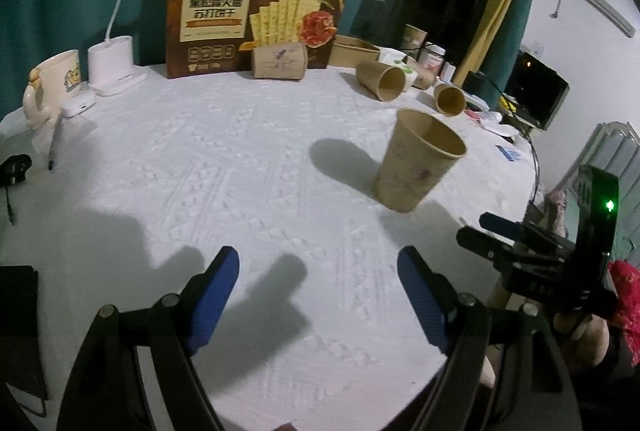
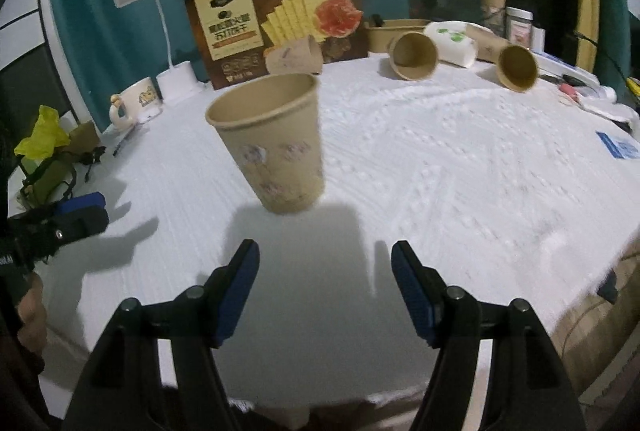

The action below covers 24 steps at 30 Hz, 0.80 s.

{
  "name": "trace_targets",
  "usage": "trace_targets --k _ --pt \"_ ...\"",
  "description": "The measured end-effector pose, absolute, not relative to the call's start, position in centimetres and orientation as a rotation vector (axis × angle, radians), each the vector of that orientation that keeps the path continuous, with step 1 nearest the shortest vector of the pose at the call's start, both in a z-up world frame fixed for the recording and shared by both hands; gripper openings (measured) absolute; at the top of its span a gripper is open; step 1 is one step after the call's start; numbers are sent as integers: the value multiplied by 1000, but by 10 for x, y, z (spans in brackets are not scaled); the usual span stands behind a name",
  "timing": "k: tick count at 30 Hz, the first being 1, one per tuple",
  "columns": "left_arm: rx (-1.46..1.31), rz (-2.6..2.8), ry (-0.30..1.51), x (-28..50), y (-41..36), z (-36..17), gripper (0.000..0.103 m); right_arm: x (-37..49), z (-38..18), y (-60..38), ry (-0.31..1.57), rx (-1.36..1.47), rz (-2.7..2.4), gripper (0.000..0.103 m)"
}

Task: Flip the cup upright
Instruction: 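Rotate the cup mouth-up in the right gripper and lower it onto the table, then open the right gripper and pull it back from the upright cup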

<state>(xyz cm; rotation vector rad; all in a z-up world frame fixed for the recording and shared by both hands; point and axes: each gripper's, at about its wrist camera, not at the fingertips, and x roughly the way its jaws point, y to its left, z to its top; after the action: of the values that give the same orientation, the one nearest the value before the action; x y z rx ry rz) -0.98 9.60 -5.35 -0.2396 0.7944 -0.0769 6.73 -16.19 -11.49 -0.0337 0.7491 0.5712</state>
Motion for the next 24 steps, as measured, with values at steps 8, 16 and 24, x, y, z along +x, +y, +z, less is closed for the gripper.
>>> trace_targets --k 8,16,24 --pt "-147 -79 774 -12 65 -44 89 49 -110 -203 749 2 495 67" --pt "-60 -95 713 -14 38 -25 90 37 -93 -243 704 45 422 67" --pt "-38 -77 596 -24 29 4 92 21 -65 -269 621 29 365 69"
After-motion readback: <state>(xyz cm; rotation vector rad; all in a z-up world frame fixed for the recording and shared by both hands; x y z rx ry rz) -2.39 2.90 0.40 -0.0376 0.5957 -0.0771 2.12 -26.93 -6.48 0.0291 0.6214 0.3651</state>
